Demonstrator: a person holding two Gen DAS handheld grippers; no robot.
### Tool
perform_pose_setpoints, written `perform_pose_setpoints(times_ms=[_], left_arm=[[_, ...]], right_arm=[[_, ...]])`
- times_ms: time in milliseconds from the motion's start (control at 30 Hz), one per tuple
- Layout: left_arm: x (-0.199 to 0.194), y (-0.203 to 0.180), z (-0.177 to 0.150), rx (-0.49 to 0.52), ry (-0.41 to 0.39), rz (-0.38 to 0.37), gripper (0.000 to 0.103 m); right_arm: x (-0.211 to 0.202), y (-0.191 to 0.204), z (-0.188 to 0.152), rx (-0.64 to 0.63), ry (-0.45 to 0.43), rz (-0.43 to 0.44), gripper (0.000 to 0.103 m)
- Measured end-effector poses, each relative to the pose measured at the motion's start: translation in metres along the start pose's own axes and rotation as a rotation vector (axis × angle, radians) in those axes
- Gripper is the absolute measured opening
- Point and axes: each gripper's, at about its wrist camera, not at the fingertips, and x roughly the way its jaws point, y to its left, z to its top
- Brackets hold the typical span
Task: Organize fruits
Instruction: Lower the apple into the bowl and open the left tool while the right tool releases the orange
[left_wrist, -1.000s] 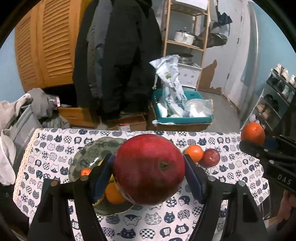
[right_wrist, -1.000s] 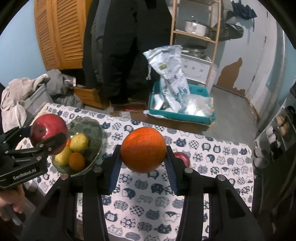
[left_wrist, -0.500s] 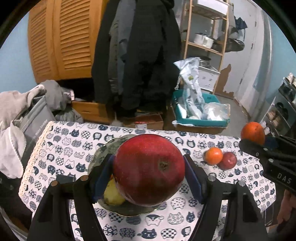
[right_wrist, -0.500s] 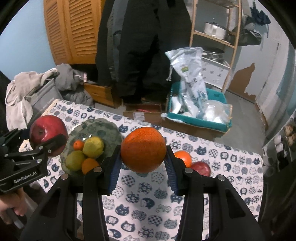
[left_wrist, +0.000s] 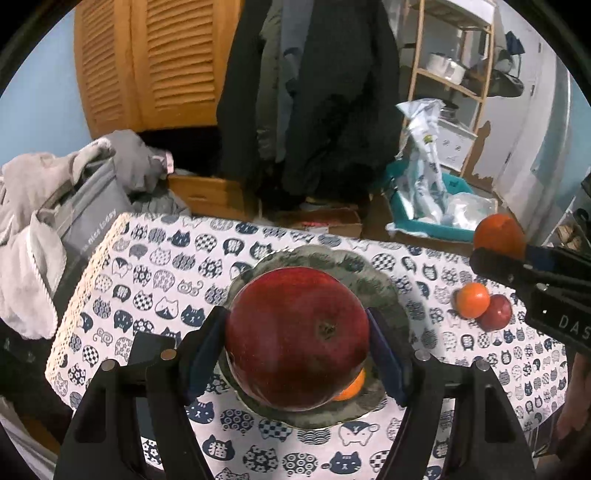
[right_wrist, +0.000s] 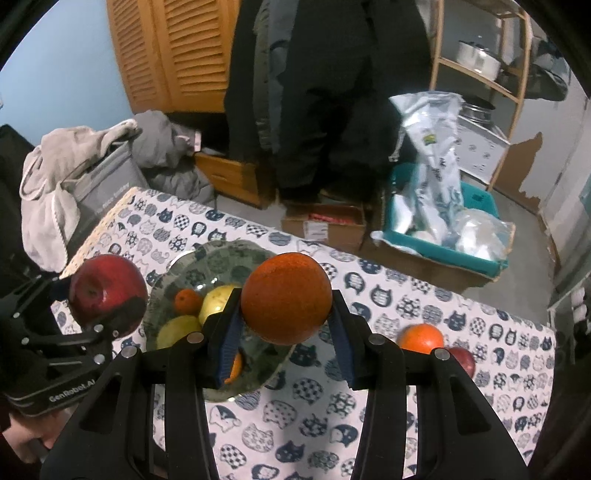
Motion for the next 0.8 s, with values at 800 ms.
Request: perform_pose_setpoints(times_ms=[800], left_arm=[[0.092,0.03,-0.017,-0.06,0.192,-0.017,0.076]], right_arm=[[0.104,0.016,-0.016,0.011,0.185,0.08,0.044]])
